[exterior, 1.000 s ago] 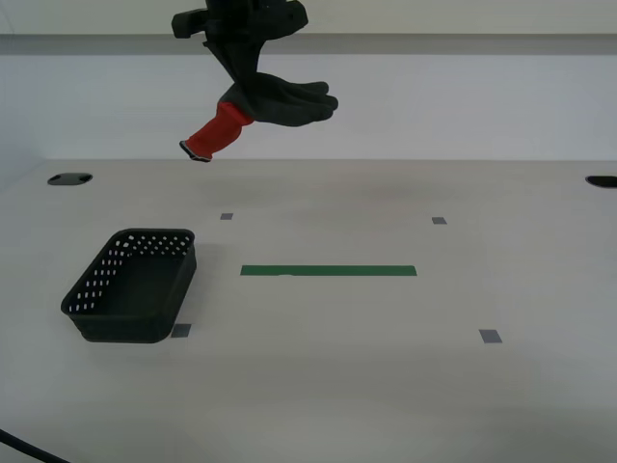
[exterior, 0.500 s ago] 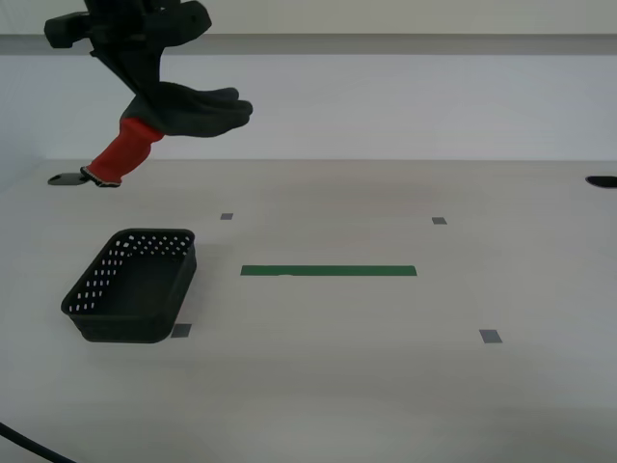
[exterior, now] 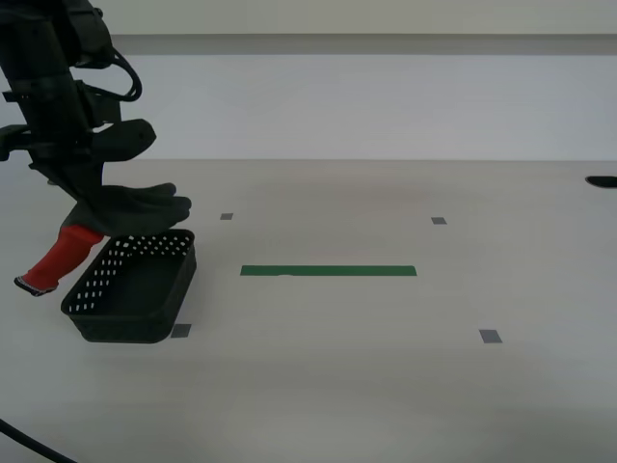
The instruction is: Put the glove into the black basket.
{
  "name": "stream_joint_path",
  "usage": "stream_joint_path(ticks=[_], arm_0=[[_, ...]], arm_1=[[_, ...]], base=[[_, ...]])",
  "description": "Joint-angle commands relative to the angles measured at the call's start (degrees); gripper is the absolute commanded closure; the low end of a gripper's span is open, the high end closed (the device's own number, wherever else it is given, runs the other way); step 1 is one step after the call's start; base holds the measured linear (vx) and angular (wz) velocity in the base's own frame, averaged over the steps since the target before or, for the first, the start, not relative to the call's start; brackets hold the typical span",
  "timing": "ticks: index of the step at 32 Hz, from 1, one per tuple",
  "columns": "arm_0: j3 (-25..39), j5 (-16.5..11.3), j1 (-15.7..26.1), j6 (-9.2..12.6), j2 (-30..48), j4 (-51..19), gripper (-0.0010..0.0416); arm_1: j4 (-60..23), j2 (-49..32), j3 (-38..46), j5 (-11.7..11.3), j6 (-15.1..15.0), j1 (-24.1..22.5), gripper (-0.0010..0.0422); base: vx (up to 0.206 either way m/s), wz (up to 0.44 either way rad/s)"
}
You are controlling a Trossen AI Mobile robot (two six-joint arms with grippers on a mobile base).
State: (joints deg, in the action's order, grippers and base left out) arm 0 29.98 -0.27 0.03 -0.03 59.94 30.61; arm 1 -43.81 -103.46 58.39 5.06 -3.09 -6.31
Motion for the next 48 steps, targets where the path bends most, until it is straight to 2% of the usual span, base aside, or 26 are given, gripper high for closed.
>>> stream_joint_path(ticks=[1, 2, 4, 5, 6, 7, 8, 9, 11, 13, 15, 16, 17, 18, 19, 21, 26, 27, 28, 48], arm_0=[[0.07, 0.07, 0.02, 0.00, 0.00, 0.17, 0.0405], [0.07, 0.09, 0.02, 0.00, 0.00, 0.20, 0.0405], [0.07, 0.09, 0.02, 0.00, 0.00, 0.15, 0.0405], [0.07, 0.09, 0.02, 0.00, 0.00, 0.15, 0.0405], [0.07, 0.09, 0.02, 0.00, 0.00, 0.15, 0.0405], [0.07, 0.09, 0.00, 0.00, 0.00, 0.22, 0.0405], [0.07, 0.09, 0.00, 0.00, 0.00, 0.20, 0.0405], [0.07, 0.09, 0.02, 0.00, 0.00, 0.20, 0.0405], [0.07, 0.09, 0.02, 0.00, 0.00, 0.20, 0.0405], [0.07, 0.09, 0.02, 0.00, 0.00, 0.17, 0.0405], [0.07, 0.09, 0.02, 0.00, 0.00, 0.20, 0.0405], [0.07, 0.09, 0.02, 0.00, 0.00, 0.20, 0.0405], [0.07, 0.09, 0.02, 0.00, 0.00, 0.20, 0.0405], [0.07, 0.09, 0.00, 0.00, 0.00, 0.20, 0.0405], [0.07, 0.09, 0.02, 0.00, 0.00, 0.17, 0.0405], [0.07, 0.09, 0.02, 0.00, 0.00, 0.20, 0.0405], [0.07, 0.09, 0.02, 0.00, 0.00, 0.20, 0.0405], [0.07, 0.09, 0.00, 0.00, 0.00, 0.20, 0.0405], [0.07, 0.09, 0.02, 0.00, 0.00, 0.20, 0.0405], [0.07, 0.09, 0.02, 0.00, 0.00, 0.20, 0.0405]], arm_1=[[0.39, -0.11, 0.31, 0.37, 0.61, -0.04, 0.0409], [0.42, -0.11, 0.31, 0.39, 0.61, -0.04, 0.0406], [0.26, -0.11, 0.31, 2.91, 1.77, -0.07, 0.0361], [0.31, -0.11, 0.31, 3.43, 2.19, -0.07, 0.0349], [0.35, -0.11, 0.31, 3.54, 2.69, -0.07, 0.0337], [0.37, -0.11, 0.31, 3.50, 3.30, -0.09, 0.0297], [0.39, -0.11, 0.31, 3.50, 3.56, -0.09, 0.0277], [0.26, -0.11, 0.31, 3.52, 4.68, -0.13, 0.0228], [0.20, -0.11, 0.31, 3.52, 5.29, -0.13, 0.0217], [0.09, -0.11, 0.31, 3.52, 5.84, -0.13, 0.0228], [0.07, -0.11, 0.31, 3.52, 6.43, -0.13, 0.0266], [0.07, -0.11, 0.31, 3.52, 6.54, -0.13, 0.0304], [0.04, -0.11, 0.31, 3.52, 6.58, -0.13, 0.0381], [0.00, -0.11, 0.31, 3.54, 6.71, -0.13, 0.0419], [0.00, -0.11, 0.31, 3.54, 7.02, -0.15, 0.0405], [0.00, -0.11, 0.31, 3.54, 7.08, -0.15, 0.0417], [0.39, -0.11, 0.33, 3.54, 7.26, -0.13, 0.0410], [0.44, -0.11, 0.42, 3.54, 7.69, -0.13, 0.0410], [0.44, -0.11, 0.50, 3.54, 10.12, -0.13, 0.0410], [1.86, -0.11, 0.55, 3.50, 10.21, -0.11, 0.0410]], base=[[0.000, 0.000], [0.000, 0.000], [0.000, 0.000], [0.000, 0.000], [0.000, 0.000], [0.000, 0.000], [0.000, 0.000], [0.000, 0.000], [0.000, 0.000], [0.000, 0.000], [0.000, 0.000], [0.000, 0.000], [0.000, 0.000], [0.000, 0.000], [0.000, 0.000], [0.000, 0.000], [0.000, 0.000], [0.000, 0.000], [0.000, 0.000], [0.000, 0.000]])
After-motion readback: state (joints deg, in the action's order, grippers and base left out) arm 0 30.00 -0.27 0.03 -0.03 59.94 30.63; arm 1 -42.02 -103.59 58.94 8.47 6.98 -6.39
